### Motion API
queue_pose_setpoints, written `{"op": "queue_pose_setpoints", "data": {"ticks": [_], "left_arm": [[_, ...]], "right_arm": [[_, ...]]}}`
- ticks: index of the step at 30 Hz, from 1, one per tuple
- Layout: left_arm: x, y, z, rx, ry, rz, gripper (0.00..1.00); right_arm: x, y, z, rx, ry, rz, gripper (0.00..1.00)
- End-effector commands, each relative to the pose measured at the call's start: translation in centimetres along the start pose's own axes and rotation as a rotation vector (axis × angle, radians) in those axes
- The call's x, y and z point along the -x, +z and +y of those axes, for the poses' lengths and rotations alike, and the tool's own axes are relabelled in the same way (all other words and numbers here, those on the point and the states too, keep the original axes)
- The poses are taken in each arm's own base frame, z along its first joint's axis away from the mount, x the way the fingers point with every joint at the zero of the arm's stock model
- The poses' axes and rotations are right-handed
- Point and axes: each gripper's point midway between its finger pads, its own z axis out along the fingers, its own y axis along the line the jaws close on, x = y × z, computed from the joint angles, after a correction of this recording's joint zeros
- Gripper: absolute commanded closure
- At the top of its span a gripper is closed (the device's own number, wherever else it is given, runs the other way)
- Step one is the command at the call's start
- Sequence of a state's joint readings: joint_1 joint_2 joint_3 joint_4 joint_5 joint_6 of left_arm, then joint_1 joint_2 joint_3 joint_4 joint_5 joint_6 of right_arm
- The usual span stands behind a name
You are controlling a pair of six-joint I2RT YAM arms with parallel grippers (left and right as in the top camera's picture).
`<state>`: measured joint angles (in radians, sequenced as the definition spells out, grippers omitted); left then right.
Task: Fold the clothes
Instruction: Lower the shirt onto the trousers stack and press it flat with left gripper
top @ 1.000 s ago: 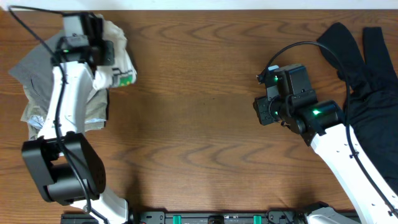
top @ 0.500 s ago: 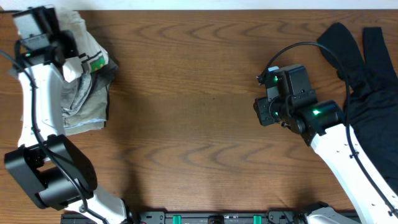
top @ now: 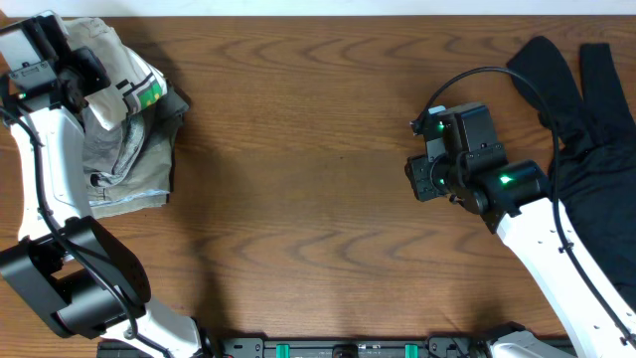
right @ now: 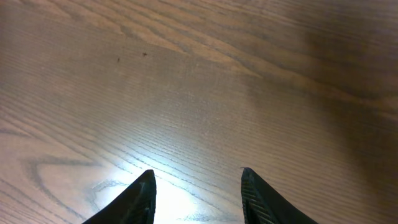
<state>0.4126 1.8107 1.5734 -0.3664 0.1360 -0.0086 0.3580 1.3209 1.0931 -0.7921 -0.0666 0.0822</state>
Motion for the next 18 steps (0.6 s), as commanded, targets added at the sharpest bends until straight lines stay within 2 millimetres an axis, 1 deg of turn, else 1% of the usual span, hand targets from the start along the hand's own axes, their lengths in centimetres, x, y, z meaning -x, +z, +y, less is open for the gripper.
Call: {"op": "queue_pose_setpoints", "data": {"ticks": [1,3,8,18], "left_arm": [[1.9,-0.9,0.4,0.008,-0.048,-0.056,0.94],[2.3,-0.9,0.8,0.03,-0.086,-0.074,0.94],[3.4,-1.0,0.7,0.021,-0.15,-0.122,0.94],[3.0,0.0,0.8,0.018,-0.218,-0.114,0.94]], "right_arm": [[0.3,-0.2,-0.3,-0.013,-0.004,-0.007,0.57],[0.3,-0.2,-0.3,-0.013,-0.004,-0.008,0.57],[0.2,-0.2,-0.3,-0.013,-0.004,-0.004,0.57],[0.2,-0.2,-0.3,-0.013,-0.004,-0.004,0.57]]}}
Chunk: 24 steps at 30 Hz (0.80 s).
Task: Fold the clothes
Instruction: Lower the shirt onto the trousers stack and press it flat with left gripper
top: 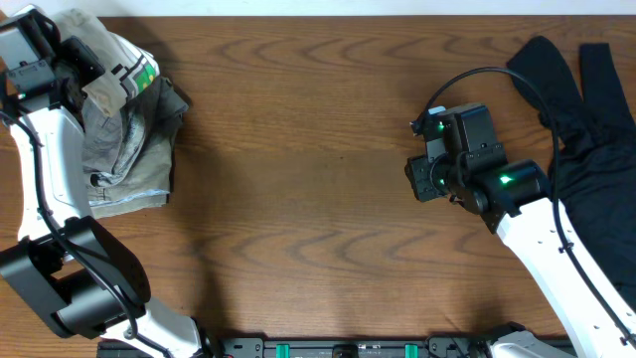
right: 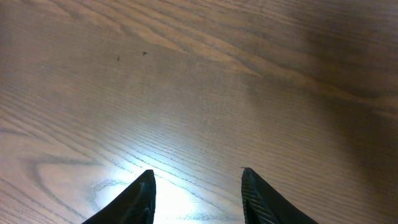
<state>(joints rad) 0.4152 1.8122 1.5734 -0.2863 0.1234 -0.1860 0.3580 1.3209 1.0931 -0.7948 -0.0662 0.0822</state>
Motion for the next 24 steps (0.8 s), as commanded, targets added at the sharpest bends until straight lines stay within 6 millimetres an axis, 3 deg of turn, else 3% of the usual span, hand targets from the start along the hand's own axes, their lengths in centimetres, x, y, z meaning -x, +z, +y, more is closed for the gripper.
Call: {"op": "queue_pose_setpoints", "data": {"ticks": [1,8,11,15,24], "left_arm": [[1.4,0.1,0.4,0.013,-0.06,-0.043,0.94],[3.3,0.0,-0.6,-0.04,-0.12,-0.117,0.94],[2.8,0.1,-0.5,-0.035,-0.127,-0.099,0.94],[0.4,0.2,0.2,0.0,-0.134,-0.001,0.94],[-5.3,0.1,4.4,0.212,-0.127,0.17,0.94]], "right_arm": [[0.3,-0.2,-0.3,-0.012,-0.004,-0.007,0.57],[0.1,0.2,-0.4,-0.014,-0.004,0.006,0.56],[0.0,0.5,-0.4,-0.014,-0.003,0.016,0.56],[-0.1,0.7,-0.4,-0.015,-0.003,0.023,0.56],[-0.2,0.8,-0.4,-0.015,-0.003,0.029,0.56]]}}
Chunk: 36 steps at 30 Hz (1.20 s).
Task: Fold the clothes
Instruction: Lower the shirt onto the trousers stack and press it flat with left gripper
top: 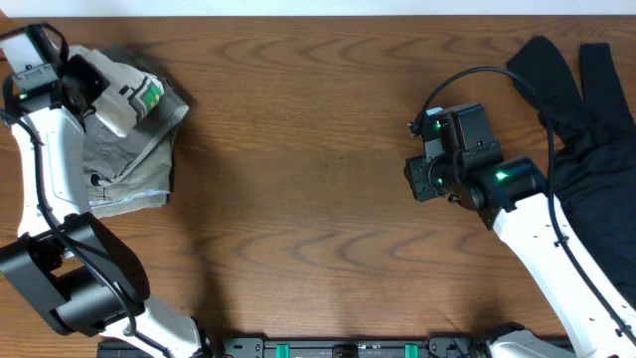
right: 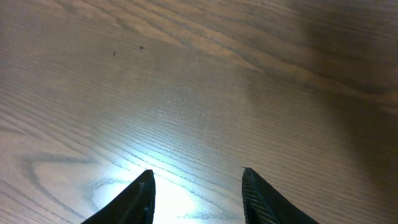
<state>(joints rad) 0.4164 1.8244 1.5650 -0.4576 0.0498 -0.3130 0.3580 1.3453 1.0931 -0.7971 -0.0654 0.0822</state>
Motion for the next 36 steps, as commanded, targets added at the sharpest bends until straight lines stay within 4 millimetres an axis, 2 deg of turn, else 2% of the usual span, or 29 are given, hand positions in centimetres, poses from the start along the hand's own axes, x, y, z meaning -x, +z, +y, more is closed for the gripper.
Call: {"op": "queue_pose_setpoints", "data": {"ticks": [1,11,12,13,14,15,16,19,25,29,30,31,33,36], "left_arm": [[-0.9,0.4,2.1,0.087,0.0,0.014,0.94],[-2.3,0.4,2.8,0.111,0.0,0.073,0.94],[-2.4,0.3,2.8,0.113,0.0,0.079,0.91],[-2.6,0.3,2.9,0.116,0.0,0.084,0.83],[-2.7,0.1,2.9,0.117,-0.006,0.088,0.69],[-2.7,-0.1,2.9,0.118,-0.016,0.089,0.61],[-2.6,-0.4,2.9,0.118,-0.034,0.086,0.6],[-1.9,-2.1,2.6,0.109,-0.092,0.058,0.59],[1.4,-8.1,1.2,0.045,-0.103,-0.076,0.58],[2.7,-10.5,0.0,-0.021,-0.103,-0.133,0.59],[2.8,-10.6,-0.3,-0.04,-0.101,-0.134,0.67],[2.8,-10.5,-0.6,-0.056,-0.1,-0.133,0.75],[2.6,-9.8,-0.8,-0.066,-0.1,-0.119,0.85],[1.8,-7.8,-0.5,-0.047,-0.1,-0.079,0.9]], "right_arm": [[0.1,0.0,-0.3,-0.013,-0.005,0.002,0.56],[0.1,0.0,-0.3,-0.013,-0.004,0.006,0.55],[0.1,0.0,-0.3,-0.013,-0.004,0.006,0.55],[0.0,0.0,-0.4,-0.013,-0.004,0.006,0.55],[0.0,0.0,-0.4,-0.013,-0.004,0.006,0.55],[0.0,0.0,-0.4,-0.013,-0.004,0.006,0.55],[0.0,0.0,-0.4,-0.013,-0.004,0.006,0.55],[0.1,0.0,-0.5,-0.021,-0.004,0.006,0.55],[0.1,0.0,-0.8,-0.036,-0.004,0.005,0.54],[0.1,0.0,-0.7,-0.036,-0.004,0.005,0.54],[0.1,0.0,-0.8,-0.036,-0.004,0.005,0.54],[0.1,0.0,-0.7,-0.036,-0.004,0.005,0.54],[0.1,0.0,-0.7,-0.036,-0.004,0.005,0.54],[0.1,0.0,-0.7,-0.036,-0.004,0.005,0.55]]}}
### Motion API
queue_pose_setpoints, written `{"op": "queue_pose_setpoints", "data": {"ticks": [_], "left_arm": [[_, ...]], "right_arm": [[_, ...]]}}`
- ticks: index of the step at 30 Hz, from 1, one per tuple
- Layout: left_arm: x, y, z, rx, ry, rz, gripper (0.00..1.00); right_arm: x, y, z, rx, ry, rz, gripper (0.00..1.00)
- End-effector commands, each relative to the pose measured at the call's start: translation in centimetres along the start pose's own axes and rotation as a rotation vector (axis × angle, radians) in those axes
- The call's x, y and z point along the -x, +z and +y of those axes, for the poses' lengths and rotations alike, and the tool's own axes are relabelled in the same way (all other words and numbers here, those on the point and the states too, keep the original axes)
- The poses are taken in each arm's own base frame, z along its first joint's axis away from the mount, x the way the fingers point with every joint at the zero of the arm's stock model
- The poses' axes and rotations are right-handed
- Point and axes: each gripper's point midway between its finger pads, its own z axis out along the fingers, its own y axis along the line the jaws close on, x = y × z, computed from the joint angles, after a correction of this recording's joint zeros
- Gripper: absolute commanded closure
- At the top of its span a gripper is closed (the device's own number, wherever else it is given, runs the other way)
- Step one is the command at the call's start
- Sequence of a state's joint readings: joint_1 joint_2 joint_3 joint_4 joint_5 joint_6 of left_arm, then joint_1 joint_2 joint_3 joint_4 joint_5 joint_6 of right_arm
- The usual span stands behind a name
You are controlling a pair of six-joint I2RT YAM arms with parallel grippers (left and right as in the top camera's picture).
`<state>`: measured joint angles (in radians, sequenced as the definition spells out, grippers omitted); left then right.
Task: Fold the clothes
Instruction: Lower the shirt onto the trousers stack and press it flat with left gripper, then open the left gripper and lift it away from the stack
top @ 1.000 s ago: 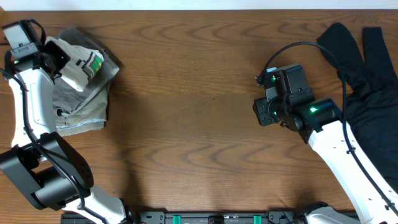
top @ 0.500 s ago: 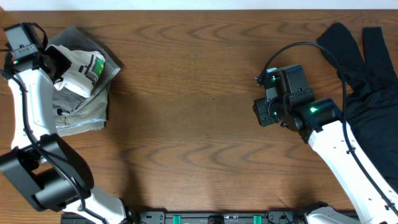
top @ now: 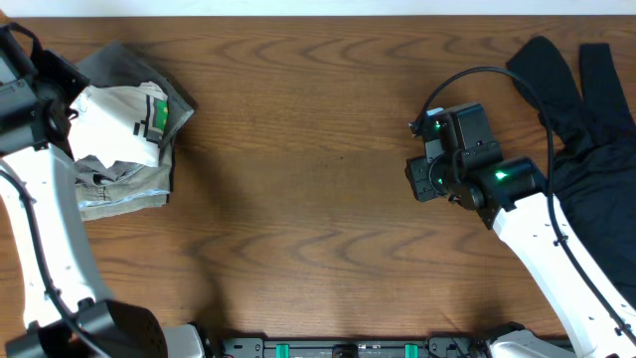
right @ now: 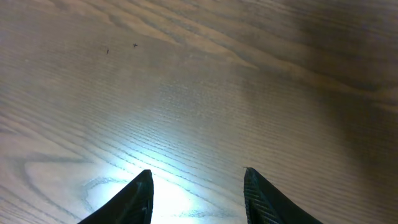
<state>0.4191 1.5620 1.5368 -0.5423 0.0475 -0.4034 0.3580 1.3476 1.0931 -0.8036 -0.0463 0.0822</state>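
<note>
A white garment with a green print [top: 124, 119] lies crumpled on a folded grey garment [top: 124, 189] at the table's far left. My left gripper [top: 60, 111] is at the white garment's left edge; its fingers are hidden under the wrist, so its grip cannot be read. A black garment [top: 596, 129] lies spread at the far right. My right gripper [top: 422, 181] hangs over bare wood left of the black garment. In the right wrist view the right gripper [right: 198, 186] is open with only table between its fingers [right: 134, 199].
The wooden table [top: 298, 199] stretches between the two clothes piles. A black cable [top: 477, 72] loops from the right arm towards the black garment. The table's far edge runs just behind the left pile.
The left arm has drawn back to the left edge. The white garment has come down and spread lower over the grey pile. The right gripper has barely shifted.
The left gripper first held the white garment bunched up above the grey pile's back corner. Then the garment hung a little further left, then nearer the pile's middle. Now it rests spread on the pile. The right gripper stayed open over bare wood.
</note>
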Motion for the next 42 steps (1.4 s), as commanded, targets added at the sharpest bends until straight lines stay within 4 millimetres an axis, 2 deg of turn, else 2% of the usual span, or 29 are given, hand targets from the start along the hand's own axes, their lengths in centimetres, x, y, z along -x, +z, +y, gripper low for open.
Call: {"op": "queue_pose_setpoints", "data": {"ticks": [1,9,14,19,22,23,24,27,33,38,42], "left_arm": [[-1.7,3.1,1.1,0.026,-0.01,0.075,0.91],[-6.0,9.5,6.1,0.109,-0.072,0.252,0.93],[-9.3,12.8,11.5,0.219,-0.133,0.365,0.93],[-12.1,15.1,16.6,0.303,-0.2,0.448,0.92],[-12.5,15.6,18.2,0.316,-0.223,0.458,0.87],[-12.4,15.7,18.2,0.304,-0.223,0.458,0.83],[-12.2,15.8,17.9,0.272,-0.209,0.457,0.74],[-11.5,16.2,15.6,0.127,-0.16,0.454,0.61],[-8.9,15.1,11.2,-0.09,-0.139,0.402,0.58],[-3.6,11.3,8.1,-0.185,-0.067,0.254,0.55],[0.0,6.8,5.3,-0.235,-0.003,0.135,0.54]], "right_arm": [[0.2,0.0,-0.4,-0.016,-0.005,-0.002,0.54],[-0.1,0.0,-0.5,-0.021,-0.004,0.012,0.54],[-0.2,0.0,-0.6,-0.024,-0.004,0.016,0.54],[-0.4,0.0,-0.6,-0.025,-0.003,0.022,0.54],[-0.4,0.0,-0.6,-0.025,-0.003,0.023,0.54],[-0.4,0.0,-0.6,-0.025,-0.003,0.023,0.54],[-0.4,0.0,-0.6,-0.025,-0.003,0.023,0.53],[-0.4,0.0,-0.6,-0.025,-0.003,0.023,0.53],[-0.4,0.0,-0.6,-0.025,-0.004,0.024,0.52],[-0.4,0.0,-0.6,-0.025,-0.004,0.022,0.5],[-0.3,0.0,-0.5,-0.024,-0.004,0.021,0.33]]}}
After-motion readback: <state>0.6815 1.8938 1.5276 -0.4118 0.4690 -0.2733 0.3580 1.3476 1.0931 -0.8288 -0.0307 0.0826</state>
